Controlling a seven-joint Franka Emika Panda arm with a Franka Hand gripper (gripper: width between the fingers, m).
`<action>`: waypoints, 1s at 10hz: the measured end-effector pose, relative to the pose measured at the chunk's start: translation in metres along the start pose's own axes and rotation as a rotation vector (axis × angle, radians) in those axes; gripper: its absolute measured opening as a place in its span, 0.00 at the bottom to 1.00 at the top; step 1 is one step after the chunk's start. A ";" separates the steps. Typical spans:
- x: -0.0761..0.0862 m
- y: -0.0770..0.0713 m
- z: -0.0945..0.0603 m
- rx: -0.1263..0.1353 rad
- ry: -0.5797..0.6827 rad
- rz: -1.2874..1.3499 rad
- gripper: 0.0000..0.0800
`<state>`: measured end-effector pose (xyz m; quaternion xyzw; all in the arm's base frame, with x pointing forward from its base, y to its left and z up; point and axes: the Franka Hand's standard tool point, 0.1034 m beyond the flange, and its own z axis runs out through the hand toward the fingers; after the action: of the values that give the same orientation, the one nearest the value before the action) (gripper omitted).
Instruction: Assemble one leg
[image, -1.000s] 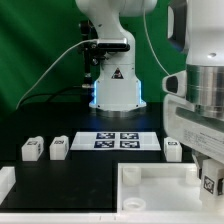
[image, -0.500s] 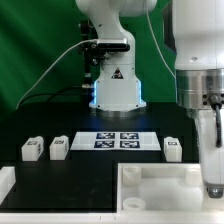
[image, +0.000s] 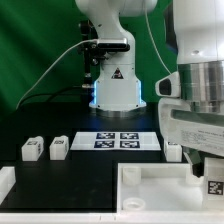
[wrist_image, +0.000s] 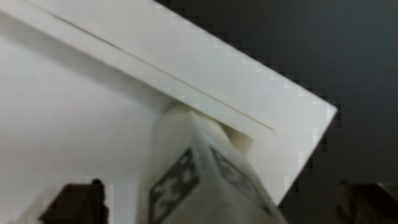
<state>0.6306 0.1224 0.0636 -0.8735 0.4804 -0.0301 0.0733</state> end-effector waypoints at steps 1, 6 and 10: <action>0.003 0.000 0.001 -0.005 0.006 -0.106 0.81; 0.008 0.000 0.000 -0.139 -0.087 -0.860 0.81; 0.010 -0.001 0.001 -0.135 -0.055 -0.649 0.56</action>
Offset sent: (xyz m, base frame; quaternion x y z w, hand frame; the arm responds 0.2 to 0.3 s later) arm -0.0079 0.0270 -0.0022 -0.0643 -0.0539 -0.5413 0.8366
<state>0.6370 0.1150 0.0623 -0.9843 0.1760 0.0037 0.0151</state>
